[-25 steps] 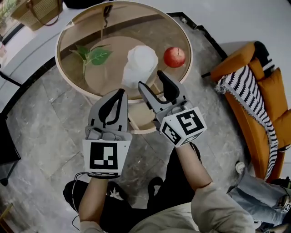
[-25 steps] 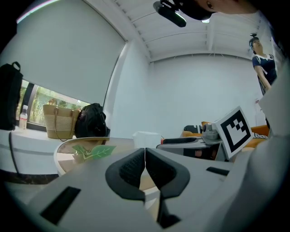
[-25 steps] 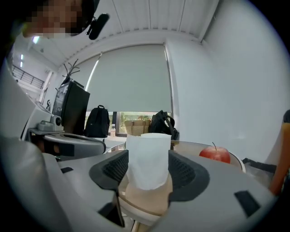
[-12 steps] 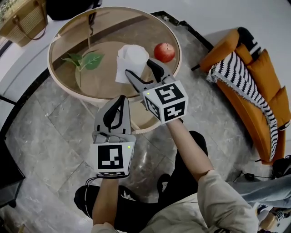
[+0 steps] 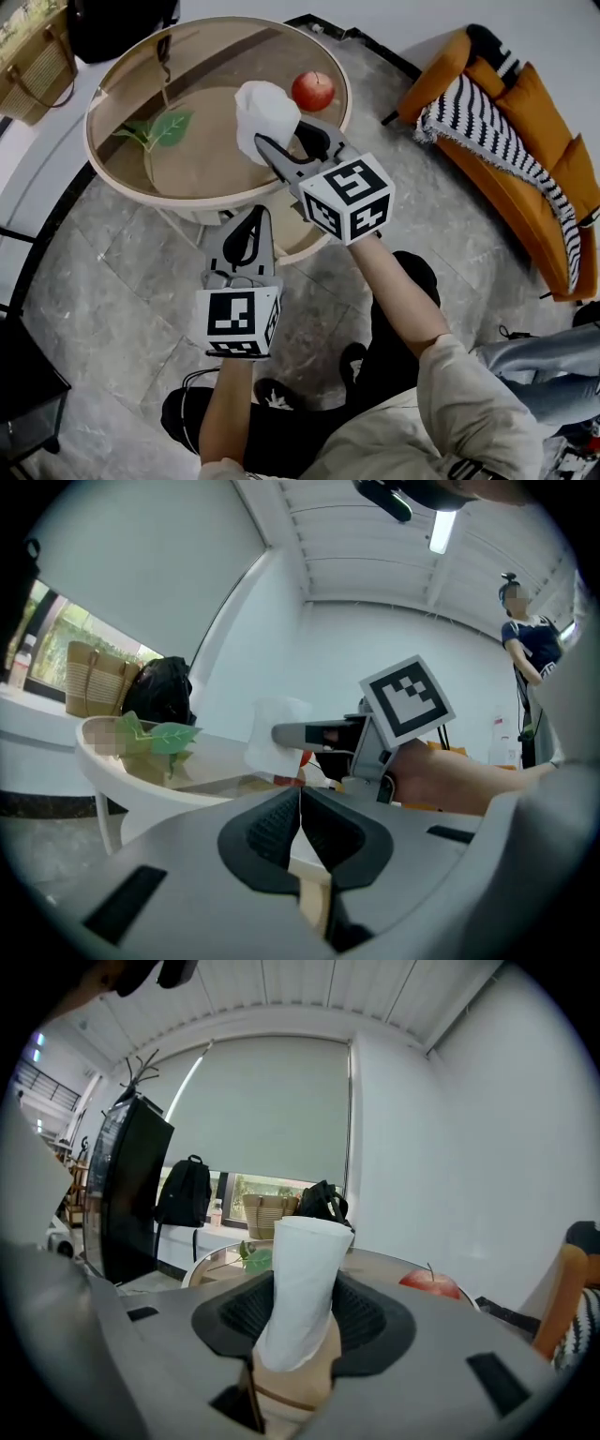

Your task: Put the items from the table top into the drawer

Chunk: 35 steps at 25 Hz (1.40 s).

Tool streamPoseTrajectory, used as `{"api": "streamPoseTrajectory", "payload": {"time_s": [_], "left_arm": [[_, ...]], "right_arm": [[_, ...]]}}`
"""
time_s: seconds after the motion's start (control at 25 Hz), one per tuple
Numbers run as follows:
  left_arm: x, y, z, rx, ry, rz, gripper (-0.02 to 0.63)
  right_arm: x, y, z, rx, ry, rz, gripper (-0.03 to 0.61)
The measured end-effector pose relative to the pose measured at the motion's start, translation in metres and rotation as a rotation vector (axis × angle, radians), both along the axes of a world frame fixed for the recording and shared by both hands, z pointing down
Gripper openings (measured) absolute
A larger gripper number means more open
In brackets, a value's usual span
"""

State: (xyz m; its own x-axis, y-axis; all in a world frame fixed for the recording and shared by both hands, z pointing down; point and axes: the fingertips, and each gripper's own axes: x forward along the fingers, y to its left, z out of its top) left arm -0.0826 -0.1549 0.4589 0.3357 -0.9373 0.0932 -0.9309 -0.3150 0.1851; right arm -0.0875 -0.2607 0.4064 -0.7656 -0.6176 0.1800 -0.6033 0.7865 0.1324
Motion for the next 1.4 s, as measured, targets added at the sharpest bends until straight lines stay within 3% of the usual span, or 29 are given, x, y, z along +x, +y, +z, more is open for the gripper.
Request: {"api": "streamPoseTrajectory", "payload": {"time_s": [0.16,0.32,0.56,0.64,0.8,1.12,1.28,1.4], "left_arm": [[0.021,-0.001,0.010,-0.010,0.020,0.065,0.021],[0.040,-0.002,0.026,-0.028,0.022,0.117,0.021],[0.060,-0.002,0.055,-0.061,-0.030,0.162,0.021],[0.064,-0.002,0.058,-0.066,-0.029,0.175,0.021],[0.055,-0.001,0.045,-0.058,0.050,0.174,0.021],[0.019,0.010,0.051,-0.104,0.115,0.085,0.021],[0.005,0.014,0.059,-0.122,0.105,0.051,0.021],[-0.001,0.015,0.060,-0.121,0.097,0.032,0.021]], "right_arm": [[0.037,0.010,-0.004,-0.005,-0.037,0.008,0.216],[0.078,0.018,-0.008,0.064,-0.013,0.049,0.216],[0.144,0.030,0.021,0.060,0.020,0.194,0.216],[0.162,0.030,0.044,0.011,0.013,0.254,0.216],[0.171,0.027,0.107,-0.144,0.012,0.315,0.216],[0.120,0.002,0.259,-0.493,0.045,0.325,0.216],[0.089,-0.010,0.300,-0.575,0.070,0.328,0.216],[0.083,-0.019,0.324,-0.659,0.120,0.385,0.216]]}}
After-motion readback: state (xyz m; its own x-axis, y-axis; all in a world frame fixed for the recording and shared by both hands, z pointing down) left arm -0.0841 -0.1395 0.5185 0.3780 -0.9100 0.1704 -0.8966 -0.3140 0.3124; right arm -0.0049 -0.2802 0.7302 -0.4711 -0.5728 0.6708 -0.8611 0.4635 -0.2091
